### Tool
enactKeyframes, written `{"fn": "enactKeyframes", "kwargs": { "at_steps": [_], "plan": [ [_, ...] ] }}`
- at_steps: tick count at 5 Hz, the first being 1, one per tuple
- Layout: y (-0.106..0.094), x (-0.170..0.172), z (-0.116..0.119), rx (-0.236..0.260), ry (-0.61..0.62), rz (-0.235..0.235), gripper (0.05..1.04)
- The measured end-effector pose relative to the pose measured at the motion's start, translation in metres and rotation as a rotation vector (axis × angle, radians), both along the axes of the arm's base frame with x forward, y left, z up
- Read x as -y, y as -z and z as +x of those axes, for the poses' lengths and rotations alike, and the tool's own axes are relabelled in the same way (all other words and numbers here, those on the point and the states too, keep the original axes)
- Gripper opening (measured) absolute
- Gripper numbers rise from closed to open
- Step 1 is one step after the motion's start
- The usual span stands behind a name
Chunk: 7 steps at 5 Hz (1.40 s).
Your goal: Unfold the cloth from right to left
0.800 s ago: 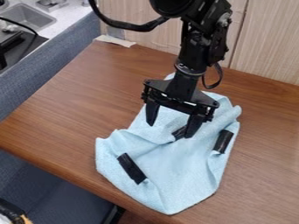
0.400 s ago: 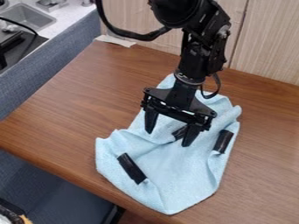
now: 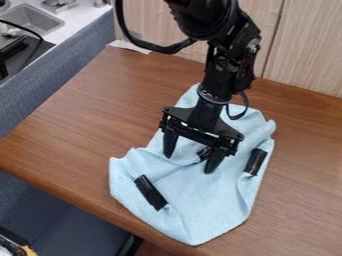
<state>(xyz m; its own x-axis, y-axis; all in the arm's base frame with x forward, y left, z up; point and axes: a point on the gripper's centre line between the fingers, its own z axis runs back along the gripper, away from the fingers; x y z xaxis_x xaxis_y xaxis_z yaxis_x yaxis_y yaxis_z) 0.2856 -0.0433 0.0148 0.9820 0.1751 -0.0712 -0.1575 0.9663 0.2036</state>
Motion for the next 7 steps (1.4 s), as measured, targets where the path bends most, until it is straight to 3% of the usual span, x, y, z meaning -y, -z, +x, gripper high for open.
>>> {"fn": "enactKeyframes", "kwargs": {
  "at_steps": [1, 3, 4, 5, 7],
  "plan": [
    [0.004, -0.002, 0.000, -0.016, -0.011, 0.008, 0.969],
    [0.005, -0.005, 0.001, 0.001, -0.031, 0.029, 0.394],
    [-0.001, -0.006, 0.001, 0.020, -0.029, 0.026, 0.171],
    [-0.005, -0.009, 0.001, 0.019, -0.023, 0.042, 0.066],
    [-0.023, -0.053, 0.009, 0.051, -0.160, 0.048, 0.055]
  ]
}}
